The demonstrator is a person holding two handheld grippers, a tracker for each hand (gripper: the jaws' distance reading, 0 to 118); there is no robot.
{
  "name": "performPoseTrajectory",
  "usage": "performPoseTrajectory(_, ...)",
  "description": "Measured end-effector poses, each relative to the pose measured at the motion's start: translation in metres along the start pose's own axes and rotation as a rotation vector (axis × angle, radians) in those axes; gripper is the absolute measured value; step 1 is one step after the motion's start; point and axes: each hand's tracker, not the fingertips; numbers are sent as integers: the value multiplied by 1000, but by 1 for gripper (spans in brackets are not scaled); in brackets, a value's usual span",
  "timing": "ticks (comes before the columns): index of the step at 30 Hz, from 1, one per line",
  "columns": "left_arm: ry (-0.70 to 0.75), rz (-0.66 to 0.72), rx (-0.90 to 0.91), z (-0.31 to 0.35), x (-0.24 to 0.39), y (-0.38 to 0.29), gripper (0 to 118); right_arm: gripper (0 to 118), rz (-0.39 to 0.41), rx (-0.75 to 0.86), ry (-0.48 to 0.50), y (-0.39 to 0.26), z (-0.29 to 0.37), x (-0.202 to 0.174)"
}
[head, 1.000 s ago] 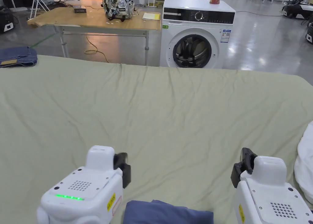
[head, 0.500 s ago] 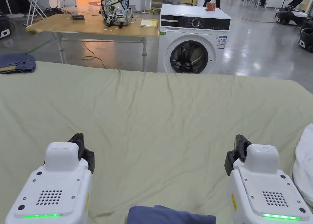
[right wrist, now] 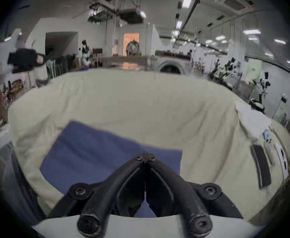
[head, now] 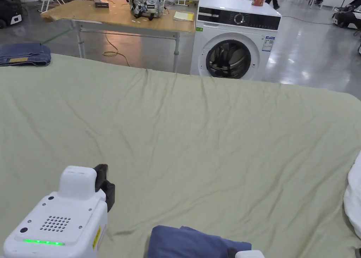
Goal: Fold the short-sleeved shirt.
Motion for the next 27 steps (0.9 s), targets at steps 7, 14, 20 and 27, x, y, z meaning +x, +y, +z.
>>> performPoseTrajectory(7,-256,165,-344,-7,-30,-30,0,0,-44,-43,-48,-9,-22,3)
performPoseTrajectory(14,-690,555,-690,-57,-74,-70,96,0,-41,-58,-26,-8,-22,9)
performPoseTrajectory(20,-882,633,-794,-90,-50,-95,96,0,-43,-59,-22,-7,-21,9)
performPoseTrajectory(27,-1017,816,-844,-126,-20,-133,86,0,-60,-61,-10,-7,-20,12)
